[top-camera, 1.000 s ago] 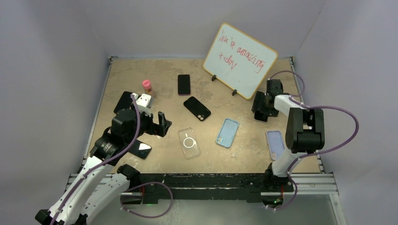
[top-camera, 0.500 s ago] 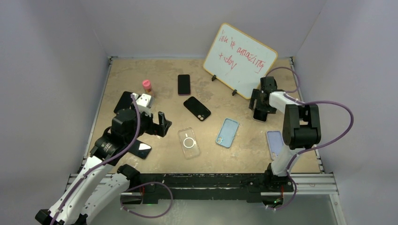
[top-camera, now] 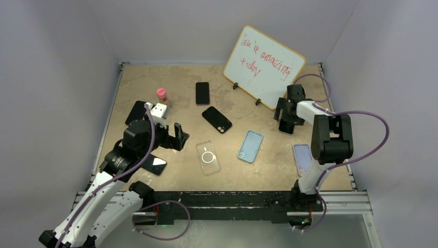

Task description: Put the phone into the phone case

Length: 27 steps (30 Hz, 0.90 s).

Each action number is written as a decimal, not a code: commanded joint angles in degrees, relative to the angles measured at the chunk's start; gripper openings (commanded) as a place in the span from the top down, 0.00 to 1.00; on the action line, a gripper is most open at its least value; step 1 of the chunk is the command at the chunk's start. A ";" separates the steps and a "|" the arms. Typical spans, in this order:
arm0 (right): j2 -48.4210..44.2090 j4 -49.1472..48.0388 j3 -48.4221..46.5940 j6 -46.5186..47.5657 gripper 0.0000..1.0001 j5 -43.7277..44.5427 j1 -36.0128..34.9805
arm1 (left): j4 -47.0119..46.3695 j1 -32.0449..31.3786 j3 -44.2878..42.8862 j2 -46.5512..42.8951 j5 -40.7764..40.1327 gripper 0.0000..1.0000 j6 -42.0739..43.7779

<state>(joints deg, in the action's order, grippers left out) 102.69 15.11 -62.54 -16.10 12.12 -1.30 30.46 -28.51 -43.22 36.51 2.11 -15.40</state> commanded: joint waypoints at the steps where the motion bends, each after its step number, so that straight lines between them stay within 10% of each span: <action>1: 0.49 1.19 1.11 -0.51 0.11 -0.71 0.76 | -2.50 0.21 0.24 -0.44 -0.32 0.00 0.54; 13: -1.25 0.16 3.56 -1.19 0.08 -3.19 3.05 | -2.49 0.21 0.24 -0.76 -0.44 0.01 0.54; 27: -1.62 -2.31 4.82 -1.18 0.36 -9.60 4.73 | -2.25 0.21 0.24 -0.82 -1.13 0.01 0.28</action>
<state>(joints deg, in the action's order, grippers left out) 100.97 11.86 -59.48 -16.80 7.05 3.07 30.46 -28.51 -43.22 35.88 1.85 -15.42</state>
